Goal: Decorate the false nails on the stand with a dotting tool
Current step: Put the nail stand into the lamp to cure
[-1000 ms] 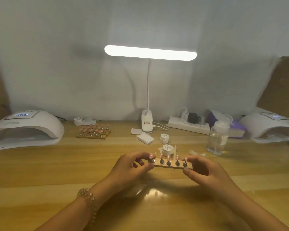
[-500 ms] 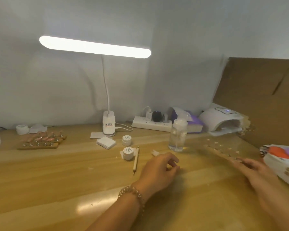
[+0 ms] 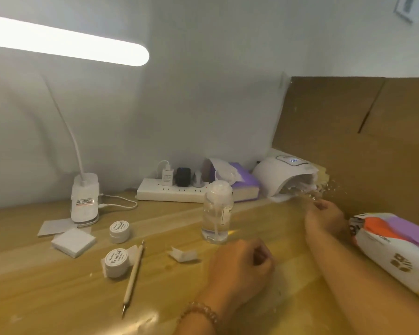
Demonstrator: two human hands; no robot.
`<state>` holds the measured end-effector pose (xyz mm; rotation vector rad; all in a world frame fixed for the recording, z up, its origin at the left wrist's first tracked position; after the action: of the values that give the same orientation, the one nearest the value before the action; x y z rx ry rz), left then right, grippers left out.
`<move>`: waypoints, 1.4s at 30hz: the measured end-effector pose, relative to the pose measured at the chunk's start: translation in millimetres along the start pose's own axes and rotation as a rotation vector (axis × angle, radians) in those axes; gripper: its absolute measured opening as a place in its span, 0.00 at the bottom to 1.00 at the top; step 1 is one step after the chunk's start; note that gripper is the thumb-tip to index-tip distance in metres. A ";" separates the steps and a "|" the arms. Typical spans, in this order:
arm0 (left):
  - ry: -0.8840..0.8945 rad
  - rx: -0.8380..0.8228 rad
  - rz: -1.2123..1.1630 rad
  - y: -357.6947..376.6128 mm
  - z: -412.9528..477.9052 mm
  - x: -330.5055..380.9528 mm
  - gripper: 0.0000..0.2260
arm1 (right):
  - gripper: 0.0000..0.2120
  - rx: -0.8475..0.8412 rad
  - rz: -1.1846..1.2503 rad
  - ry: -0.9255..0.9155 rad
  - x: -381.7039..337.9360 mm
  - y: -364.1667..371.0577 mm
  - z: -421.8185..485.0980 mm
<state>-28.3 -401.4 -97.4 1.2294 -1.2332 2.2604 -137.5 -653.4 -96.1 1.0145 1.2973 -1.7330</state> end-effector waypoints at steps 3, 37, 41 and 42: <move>-0.010 0.040 -0.105 -6.3 11.0 -7.0 0.05 | 0.11 -0.037 -0.068 -0.041 -7.8 22.4 19.3; -0.036 0.064 -0.203 -5.8 21.7 -13.6 0.04 | 0.15 -0.133 -0.478 -0.168 -20.7 50.9 56.5; -0.032 0.064 -0.191 -6.6 21.3 -12.3 0.04 | 0.07 -0.201 -0.458 -0.345 -33.9 60.8 43.8; -0.033 0.065 -0.192 -6.7 21.4 -12.1 0.04 | 0.06 -0.256 -0.498 -0.409 -37.7 68.2 37.8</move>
<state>-5.4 -412.6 -97.5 1.3516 -1.0119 2.1642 -66.9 -701.6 -82.1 0.1742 1.5223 -1.9334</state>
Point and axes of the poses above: each hand's wrist, its own z-axis towards the middle knuckle, its own y-axis out of the palm, x = y × z, the point moved 8 cm from there along z, towards the middle knuckle, and after that the axes turned 9 degrees about -z, right-handed, at the moved point
